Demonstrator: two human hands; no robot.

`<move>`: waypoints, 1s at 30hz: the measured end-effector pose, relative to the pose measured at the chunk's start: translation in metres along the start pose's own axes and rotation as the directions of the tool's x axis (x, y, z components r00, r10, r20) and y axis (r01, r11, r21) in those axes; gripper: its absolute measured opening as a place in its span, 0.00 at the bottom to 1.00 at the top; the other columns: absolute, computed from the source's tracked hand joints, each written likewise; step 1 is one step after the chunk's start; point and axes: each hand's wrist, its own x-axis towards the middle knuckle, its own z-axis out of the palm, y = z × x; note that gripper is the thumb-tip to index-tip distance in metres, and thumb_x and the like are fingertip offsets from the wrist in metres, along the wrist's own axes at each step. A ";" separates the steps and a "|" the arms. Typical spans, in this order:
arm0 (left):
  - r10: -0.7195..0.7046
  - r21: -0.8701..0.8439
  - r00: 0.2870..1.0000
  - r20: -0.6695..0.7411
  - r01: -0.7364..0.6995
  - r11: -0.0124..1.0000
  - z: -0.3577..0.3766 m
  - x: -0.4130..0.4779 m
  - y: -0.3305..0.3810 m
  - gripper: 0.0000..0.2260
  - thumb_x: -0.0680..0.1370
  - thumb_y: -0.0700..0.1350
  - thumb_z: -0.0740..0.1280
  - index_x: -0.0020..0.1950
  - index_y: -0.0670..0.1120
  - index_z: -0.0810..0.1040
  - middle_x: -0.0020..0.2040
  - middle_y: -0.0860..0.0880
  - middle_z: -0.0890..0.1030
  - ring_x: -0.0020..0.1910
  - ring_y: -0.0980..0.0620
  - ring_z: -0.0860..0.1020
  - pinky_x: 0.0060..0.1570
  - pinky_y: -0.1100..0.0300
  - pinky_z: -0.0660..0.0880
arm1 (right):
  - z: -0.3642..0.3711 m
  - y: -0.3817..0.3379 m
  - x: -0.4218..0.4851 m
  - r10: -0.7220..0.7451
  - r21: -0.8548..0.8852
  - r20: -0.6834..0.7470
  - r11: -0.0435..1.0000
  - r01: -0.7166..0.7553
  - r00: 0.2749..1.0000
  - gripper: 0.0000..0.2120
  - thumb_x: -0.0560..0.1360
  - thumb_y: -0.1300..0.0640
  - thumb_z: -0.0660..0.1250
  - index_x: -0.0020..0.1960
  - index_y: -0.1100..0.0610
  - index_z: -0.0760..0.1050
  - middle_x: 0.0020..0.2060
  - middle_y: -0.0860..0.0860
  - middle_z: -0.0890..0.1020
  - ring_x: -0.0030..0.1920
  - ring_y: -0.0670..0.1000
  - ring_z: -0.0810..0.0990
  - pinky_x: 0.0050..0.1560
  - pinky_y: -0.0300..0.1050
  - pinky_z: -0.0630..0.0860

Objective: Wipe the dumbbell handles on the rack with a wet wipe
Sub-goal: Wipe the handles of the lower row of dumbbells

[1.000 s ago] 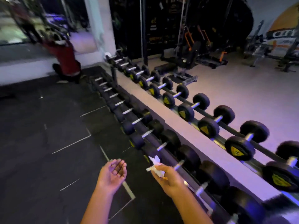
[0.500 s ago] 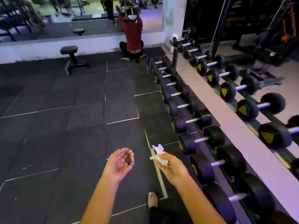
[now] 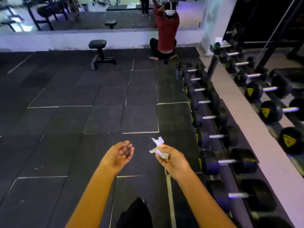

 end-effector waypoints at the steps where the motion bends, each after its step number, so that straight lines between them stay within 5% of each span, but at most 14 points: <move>1: -0.007 -0.003 1.000 -0.010 0.007 1.000 0.005 0.017 0.009 0.04 0.79 0.37 0.62 0.48 0.40 0.77 0.41 0.44 0.79 0.42 0.48 0.78 0.37 0.60 0.79 | 0.006 -0.012 0.017 0.001 -0.017 -0.002 1.000 -0.001 1.000 0.12 0.71 0.68 0.72 0.54 0.64 0.81 0.53 0.59 0.82 0.48 0.55 0.83 0.43 0.45 0.80; 18: -0.002 0.057 0.999 0.051 -0.001 0.998 0.201 0.331 0.258 0.06 0.79 0.37 0.62 0.46 0.40 0.78 0.38 0.44 0.81 0.42 0.48 0.79 0.35 0.61 0.81 | 0.162 -0.246 0.323 -0.096 -0.033 -0.071 0.995 0.094 0.993 0.10 0.72 0.68 0.70 0.53 0.65 0.80 0.48 0.58 0.83 0.44 0.53 0.84 0.41 0.44 0.81; 26: -0.063 0.153 0.997 0.054 0.054 0.987 0.322 0.480 0.298 0.04 0.77 0.36 0.65 0.48 0.39 0.79 0.40 0.43 0.83 0.43 0.47 0.80 0.39 0.59 0.81 | 0.193 -0.367 0.480 -0.073 -0.015 -0.053 0.997 0.073 0.996 0.07 0.73 0.70 0.68 0.49 0.64 0.80 0.46 0.59 0.84 0.47 0.54 0.82 0.56 0.50 0.78; 30: -0.061 0.181 0.998 0.032 0.054 0.982 0.396 0.546 0.338 0.04 0.78 0.36 0.64 0.49 0.39 0.79 0.42 0.43 0.81 0.44 0.47 0.79 0.42 0.58 0.80 | 0.218 -0.451 0.555 -0.070 -0.038 -0.054 0.997 0.068 0.996 0.09 0.72 0.70 0.69 0.51 0.63 0.80 0.51 0.60 0.83 0.50 0.56 0.82 0.48 0.48 0.80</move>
